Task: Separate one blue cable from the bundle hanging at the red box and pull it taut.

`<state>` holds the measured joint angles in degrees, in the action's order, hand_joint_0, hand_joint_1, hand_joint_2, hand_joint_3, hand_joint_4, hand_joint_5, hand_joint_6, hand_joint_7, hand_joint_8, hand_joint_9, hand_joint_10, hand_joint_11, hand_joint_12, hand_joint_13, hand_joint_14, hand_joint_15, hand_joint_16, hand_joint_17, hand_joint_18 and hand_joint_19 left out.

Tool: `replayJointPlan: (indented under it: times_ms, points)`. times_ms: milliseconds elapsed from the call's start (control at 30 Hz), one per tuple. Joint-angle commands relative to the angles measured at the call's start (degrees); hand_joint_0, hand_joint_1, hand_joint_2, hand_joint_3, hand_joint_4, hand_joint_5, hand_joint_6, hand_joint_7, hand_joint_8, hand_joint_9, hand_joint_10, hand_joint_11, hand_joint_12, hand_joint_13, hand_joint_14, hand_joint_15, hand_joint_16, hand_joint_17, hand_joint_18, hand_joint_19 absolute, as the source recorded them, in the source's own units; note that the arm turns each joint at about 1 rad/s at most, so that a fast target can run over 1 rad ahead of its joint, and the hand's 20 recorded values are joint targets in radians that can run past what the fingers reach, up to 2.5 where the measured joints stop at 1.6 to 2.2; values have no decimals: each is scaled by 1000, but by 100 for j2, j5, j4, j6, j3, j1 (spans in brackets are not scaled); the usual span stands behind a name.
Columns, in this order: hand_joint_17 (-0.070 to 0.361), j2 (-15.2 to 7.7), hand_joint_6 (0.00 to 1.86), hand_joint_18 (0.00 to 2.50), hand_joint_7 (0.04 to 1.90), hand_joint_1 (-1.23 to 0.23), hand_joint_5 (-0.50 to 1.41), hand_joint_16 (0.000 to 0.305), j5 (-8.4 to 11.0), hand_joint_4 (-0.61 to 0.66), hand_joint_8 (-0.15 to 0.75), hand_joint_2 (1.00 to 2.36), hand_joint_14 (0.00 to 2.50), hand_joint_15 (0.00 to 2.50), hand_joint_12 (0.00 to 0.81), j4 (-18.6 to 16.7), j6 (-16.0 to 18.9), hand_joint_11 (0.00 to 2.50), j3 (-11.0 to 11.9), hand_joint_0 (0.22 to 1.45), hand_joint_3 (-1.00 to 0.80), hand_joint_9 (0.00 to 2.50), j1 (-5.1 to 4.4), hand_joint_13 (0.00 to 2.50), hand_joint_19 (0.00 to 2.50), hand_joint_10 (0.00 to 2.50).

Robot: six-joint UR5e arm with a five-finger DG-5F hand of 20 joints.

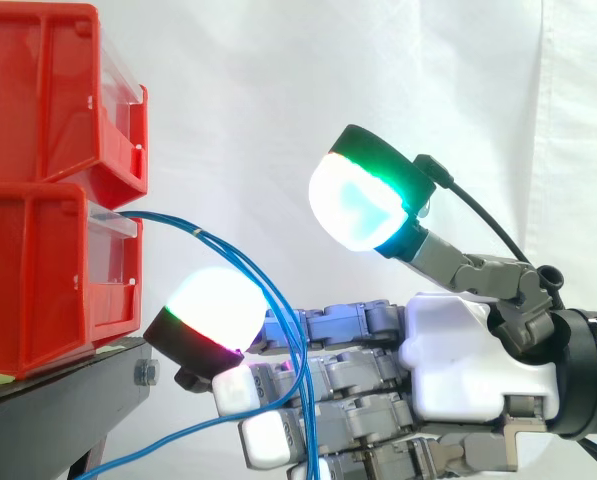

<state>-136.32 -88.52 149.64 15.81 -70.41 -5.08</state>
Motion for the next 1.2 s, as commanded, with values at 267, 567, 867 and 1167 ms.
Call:
replayJointPlan:
  times_ms: [267, 567, 867, 1167]
  points:
    - [93, 0, 503, 735, 865, -650, -193, 41, -262, 166, 253, 1000, 14, 357, 316, -57, -25, 386, 10, 565, -500, 728, 236, 780, 400, 14]
    - [91, 0, 503, 738, 909, -689, -186, 40, -253, 172, 249, 1001, 14, 369, 309, -13, -517, 405, 195, 602, -480, 735, 280, 787, 404, 13]
    - [90, -9, 503, 747, 967, -668, -176, 40, -174, 180, 251, 1010, 15, 378, 308, -75, -1273, 430, 195, 657, -346, 759, 315, 805, 414, 16]
    - [91, -9, 503, 749, 972, -565, -174, 41, 19, 188, 256, 1000, 15, 393, 313, -180, -1844, 443, 195, 571, -500, 772, 315, 813, 424, 14]
